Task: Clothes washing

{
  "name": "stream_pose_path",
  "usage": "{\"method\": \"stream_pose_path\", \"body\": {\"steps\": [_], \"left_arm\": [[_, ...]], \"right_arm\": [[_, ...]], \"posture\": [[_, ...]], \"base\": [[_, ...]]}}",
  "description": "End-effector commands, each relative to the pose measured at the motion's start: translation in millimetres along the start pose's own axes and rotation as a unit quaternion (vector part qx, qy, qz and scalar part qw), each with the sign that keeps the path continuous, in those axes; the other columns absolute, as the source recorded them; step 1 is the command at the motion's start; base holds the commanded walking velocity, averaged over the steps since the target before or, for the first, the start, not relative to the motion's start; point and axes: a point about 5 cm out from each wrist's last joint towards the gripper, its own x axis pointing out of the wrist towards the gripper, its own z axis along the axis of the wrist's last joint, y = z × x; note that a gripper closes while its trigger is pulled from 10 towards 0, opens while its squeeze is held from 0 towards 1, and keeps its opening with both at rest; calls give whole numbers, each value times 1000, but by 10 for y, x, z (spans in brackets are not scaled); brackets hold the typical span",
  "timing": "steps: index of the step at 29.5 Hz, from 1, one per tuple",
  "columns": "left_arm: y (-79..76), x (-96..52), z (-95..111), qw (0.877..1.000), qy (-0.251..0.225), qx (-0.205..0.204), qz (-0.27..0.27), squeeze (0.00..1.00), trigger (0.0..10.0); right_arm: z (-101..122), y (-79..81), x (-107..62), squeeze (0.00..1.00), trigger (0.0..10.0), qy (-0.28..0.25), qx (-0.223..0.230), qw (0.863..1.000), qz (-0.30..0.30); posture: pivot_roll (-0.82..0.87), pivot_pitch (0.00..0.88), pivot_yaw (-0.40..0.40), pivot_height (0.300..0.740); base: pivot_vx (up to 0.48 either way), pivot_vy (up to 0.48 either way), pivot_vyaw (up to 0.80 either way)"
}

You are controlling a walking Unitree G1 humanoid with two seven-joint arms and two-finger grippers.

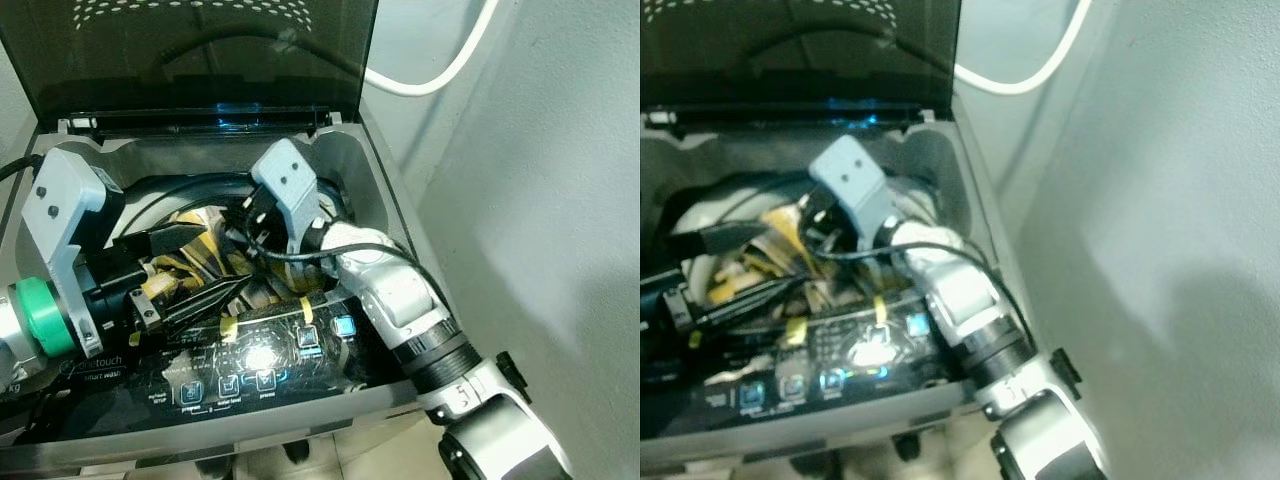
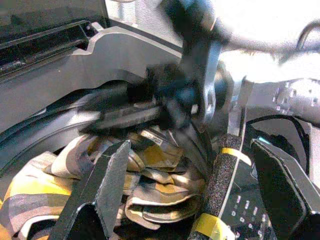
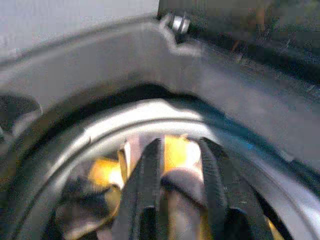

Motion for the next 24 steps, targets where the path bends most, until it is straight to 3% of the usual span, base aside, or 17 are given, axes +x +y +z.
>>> {"method": "stream_pose_path", "body": {"steps": [1, 2, 4, 6, 7, 8, 9, 11, 12, 17, 19, 20, 21, 23, 24], "left_arm": [[-60, 9, 8, 1000, 2, 8, -15, 0, 10000], [-62, 7, 8, 1000, 2, 8, -14, 0, 10000], [-64, 5, 9, 1000, 1, 8, -14, 0, 10000], [-66, -5, 9, 1000, 2, 8, -13, 0, 10000], [-66, -5, 9, 1000, 2, 8, -13, 0, 10000], [-67, -8, 11, 1000, 3, 8, -12, 0, 10000], [-67, -8, 11, 1000, 3, 8, -12, 0, 10000], [-65, -5, 11, 1000, 2, 8, -11, 0, 10000], [-65, -5, 11, 1000, 2, 8, -11, 0, 10000], [-42, 31, -1, 1000, -4, 8, -4, 0, 10000], [-2, 66, -2, 1000, -10, 13, 14, 0, 10000], [-2, 66, -2, 1000, -10, 13, 14, 0, 10000], [56, 145, -13, 998, -21, 24, 49, 0, 10000], [56, 145, -13, 998, -21, 24, 49, 0, 10000], [77, 183, -20, 997, -24, 29, 65, 0, 10000]], "right_arm": [[178, -40, -43, 1000, 10000, -43, 18, 999, 17], [294, -103, -121, 0, 10000, -81, 40, 996, 29], [355, -140, -161, 0, 10000, -104, 47, 993, 36], [598, -237, -437, 0, 10000, -177, 82, 976, 93], [598, -237, -437, 0, 10000, -177, 82, 976, 93], [714, -297, -613, 0, 10000, -214, 91, 967, 108], [714, -297, -613, 0, 10000, -214, 91, 967, 108], [854, -411, -881, 0, 10000, -260, 98, 955, 100], [854, -411, -881, 0, 10000, -260, 98, 955, 100], [885, -719, -1226, 0, 10000, -289, 94, 951, -54], [827, -806, -1303, 0, 10000, -284, 96, 947, -114], [827, -806, -1303, 0, 10000, -284, 96, 947, -114], [722, -866, -1366, 0, 10000, -268, 66, 942, -191], [722, -866, -1366, 0, 10000, -268, 66, 942, -191], [682, -881, -1398, 0, 10000, -260, 48, 939, -221]], "posture": [[144, 186, -11, 740], [147, 186, -12, 740], [147, 186, -12, 740], [152, 187, -12, 740], [152, 187, -12, 740], [153, 187, -9, 740], [153, 187, -9, 740], [150, 188, -7, 740], [150, 188, -7, 740], [142, 186, -3, 740], [142, 183, -2, 740], [142, 183, -2, 740], [141, 175, -3, 740], [141, 175, -3, 740], [143, 173, -3, 740]], "base": [[0, 0, 0], [0, 0, 0], [0, 0, 0], [0, 0, 0], [0, 0, 0], [0, 0, 0], [0, 0, 0], [0, 0, 0], [0, 0, 0], [0, 0, 0], [0, 0, 0], [0, 0, 0], [0, 0, 0], [0, 0, 0], [0, 0, 0]]}}
